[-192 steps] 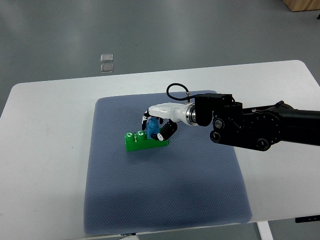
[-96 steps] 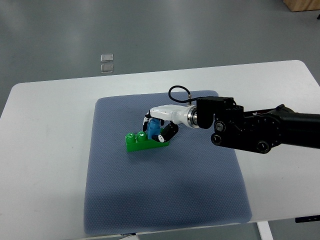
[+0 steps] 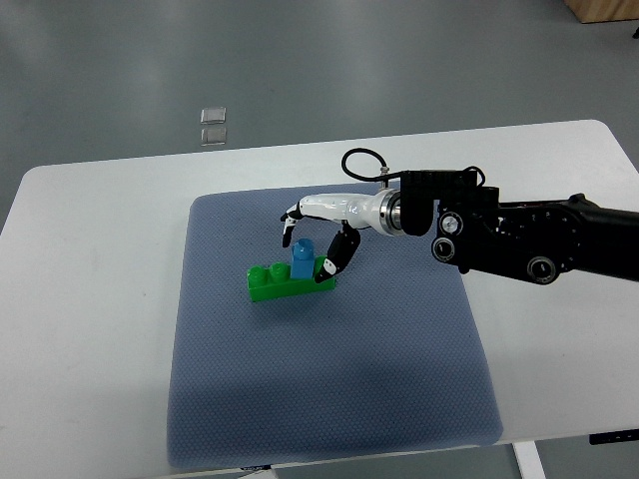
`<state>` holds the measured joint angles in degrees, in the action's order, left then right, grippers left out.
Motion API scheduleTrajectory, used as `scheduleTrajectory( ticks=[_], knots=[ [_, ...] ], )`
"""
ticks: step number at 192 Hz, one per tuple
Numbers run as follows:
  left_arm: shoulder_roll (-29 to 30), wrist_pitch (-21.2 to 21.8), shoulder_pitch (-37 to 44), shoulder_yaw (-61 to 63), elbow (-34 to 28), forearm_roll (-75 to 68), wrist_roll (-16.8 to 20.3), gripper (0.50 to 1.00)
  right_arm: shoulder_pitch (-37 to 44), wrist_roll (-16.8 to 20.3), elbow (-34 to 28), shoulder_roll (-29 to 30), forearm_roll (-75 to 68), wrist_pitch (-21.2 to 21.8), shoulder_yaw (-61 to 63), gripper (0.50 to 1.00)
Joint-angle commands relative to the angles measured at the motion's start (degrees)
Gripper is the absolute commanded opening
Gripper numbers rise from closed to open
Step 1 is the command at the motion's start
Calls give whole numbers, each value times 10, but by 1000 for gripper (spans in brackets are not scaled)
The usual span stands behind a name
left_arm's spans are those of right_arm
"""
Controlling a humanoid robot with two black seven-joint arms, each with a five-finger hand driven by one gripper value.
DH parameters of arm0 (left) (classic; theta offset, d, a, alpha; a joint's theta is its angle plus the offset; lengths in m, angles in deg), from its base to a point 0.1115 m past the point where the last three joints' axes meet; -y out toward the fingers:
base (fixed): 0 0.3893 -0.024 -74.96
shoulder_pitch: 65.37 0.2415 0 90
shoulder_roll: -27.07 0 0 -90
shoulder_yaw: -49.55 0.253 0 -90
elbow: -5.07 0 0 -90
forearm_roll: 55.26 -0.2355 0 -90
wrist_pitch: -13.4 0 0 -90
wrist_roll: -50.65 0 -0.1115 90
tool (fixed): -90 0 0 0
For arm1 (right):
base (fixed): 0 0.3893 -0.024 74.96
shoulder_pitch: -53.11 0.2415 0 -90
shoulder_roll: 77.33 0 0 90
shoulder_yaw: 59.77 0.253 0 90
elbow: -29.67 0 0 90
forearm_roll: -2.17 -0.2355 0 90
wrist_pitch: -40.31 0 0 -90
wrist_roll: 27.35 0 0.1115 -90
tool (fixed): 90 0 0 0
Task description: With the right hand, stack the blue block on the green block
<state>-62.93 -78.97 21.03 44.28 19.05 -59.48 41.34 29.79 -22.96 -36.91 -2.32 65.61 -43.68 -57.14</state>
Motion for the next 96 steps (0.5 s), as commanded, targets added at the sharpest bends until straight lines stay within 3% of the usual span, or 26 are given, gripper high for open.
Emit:
scheduleTrajectory(
  ticks=[1, 65, 96],
  knots=[
    [0, 0, 0, 0, 2, 0, 0, 1000, 2, 0, -7, -10, -12, 2, 13, 923],
    [0, 0, 0, 0, 1, 0, 0, 1000, 3, -1, -8, -23, -32, 16, 51, 921],
    [0, 0, 0, -1, 1, 0, 0, 1000, -25, -1, 2, -22, -183, 13, 172, 923]
  ],
)
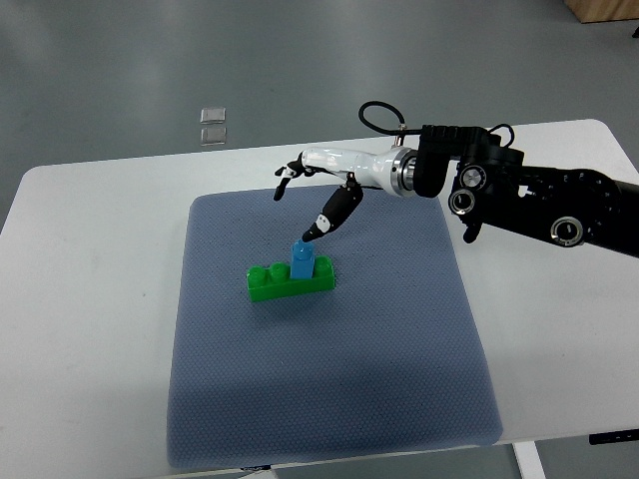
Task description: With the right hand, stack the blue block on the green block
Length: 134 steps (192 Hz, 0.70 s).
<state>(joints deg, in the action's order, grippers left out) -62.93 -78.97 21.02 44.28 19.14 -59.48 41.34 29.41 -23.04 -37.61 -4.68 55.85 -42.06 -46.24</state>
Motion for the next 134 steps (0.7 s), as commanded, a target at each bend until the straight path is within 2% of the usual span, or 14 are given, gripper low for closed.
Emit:
scheduleTrajectory(
  ticks=[1, 31, 52, 87, 134],
  knots=[
    [0, 0, 0, -1, 0, 0, 0, 1000, -21, 0, 9, 1, -85, -3, 63, 924],
    [0, 0, 0, 0, -1, 0, 0, 1000, -110, -1, 59, 29, -258, -1, 228, 923],
    [0, 0, 1, 0, -1, 1, 0, 1000, -163, -1, 105, 64, -350, 0, 296, 923],
    [0, 0, 1, 0, 2, 0, 0, 1000, -195, -11, 188, 111, -398, -1, 360, 924],
    [0, 0, 1, 0, 3, 0, 0, 1000, -231, -55, 241, 147, -460, -1, 422, 924]
  ],
)
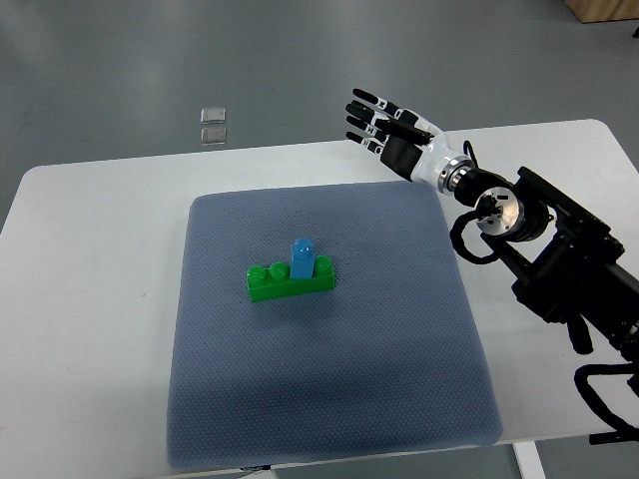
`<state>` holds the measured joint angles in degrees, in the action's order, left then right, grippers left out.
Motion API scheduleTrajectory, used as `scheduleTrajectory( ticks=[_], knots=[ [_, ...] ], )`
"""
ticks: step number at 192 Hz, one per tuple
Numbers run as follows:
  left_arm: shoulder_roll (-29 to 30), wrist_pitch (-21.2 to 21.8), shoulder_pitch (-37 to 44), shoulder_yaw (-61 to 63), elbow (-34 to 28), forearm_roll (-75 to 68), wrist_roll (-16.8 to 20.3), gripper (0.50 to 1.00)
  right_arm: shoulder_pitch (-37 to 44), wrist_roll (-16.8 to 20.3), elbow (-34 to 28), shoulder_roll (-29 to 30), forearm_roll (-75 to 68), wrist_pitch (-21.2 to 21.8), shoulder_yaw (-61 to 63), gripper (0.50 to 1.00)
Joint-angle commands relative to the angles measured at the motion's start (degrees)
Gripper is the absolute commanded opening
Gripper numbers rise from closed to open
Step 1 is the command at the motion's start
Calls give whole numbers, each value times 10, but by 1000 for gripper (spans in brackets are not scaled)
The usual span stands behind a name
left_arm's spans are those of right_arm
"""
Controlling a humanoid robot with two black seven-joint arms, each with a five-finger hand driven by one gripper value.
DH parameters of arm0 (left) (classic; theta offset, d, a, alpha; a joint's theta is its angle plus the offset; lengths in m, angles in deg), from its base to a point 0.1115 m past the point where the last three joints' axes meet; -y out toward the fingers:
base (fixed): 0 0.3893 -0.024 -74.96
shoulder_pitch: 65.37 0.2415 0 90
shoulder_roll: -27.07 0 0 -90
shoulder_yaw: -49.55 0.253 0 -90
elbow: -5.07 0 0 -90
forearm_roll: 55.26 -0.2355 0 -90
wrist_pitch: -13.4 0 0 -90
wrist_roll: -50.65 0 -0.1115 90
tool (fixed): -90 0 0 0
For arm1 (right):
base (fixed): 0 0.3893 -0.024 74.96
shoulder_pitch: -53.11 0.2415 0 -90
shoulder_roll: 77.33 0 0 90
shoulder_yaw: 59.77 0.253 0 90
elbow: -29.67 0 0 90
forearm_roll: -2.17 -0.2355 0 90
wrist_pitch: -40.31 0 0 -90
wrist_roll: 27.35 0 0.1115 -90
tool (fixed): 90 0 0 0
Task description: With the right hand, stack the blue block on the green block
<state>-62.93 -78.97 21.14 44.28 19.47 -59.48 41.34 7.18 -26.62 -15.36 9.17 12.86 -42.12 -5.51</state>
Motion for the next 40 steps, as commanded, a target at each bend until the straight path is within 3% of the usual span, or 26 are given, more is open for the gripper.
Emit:
scheduleTrajectory(
  ticks=[1, 40],
  knots=[
    [0, 0, 0, 0, 0, 0, 0, 1000, -10, -21, 20, 10, -35, 0, 15, 924],
    [0, 0, 0, 0, 0, 0, 0, 1000, -13, -52, 46, 10, -90, 2, 16, 924]
  ],
)
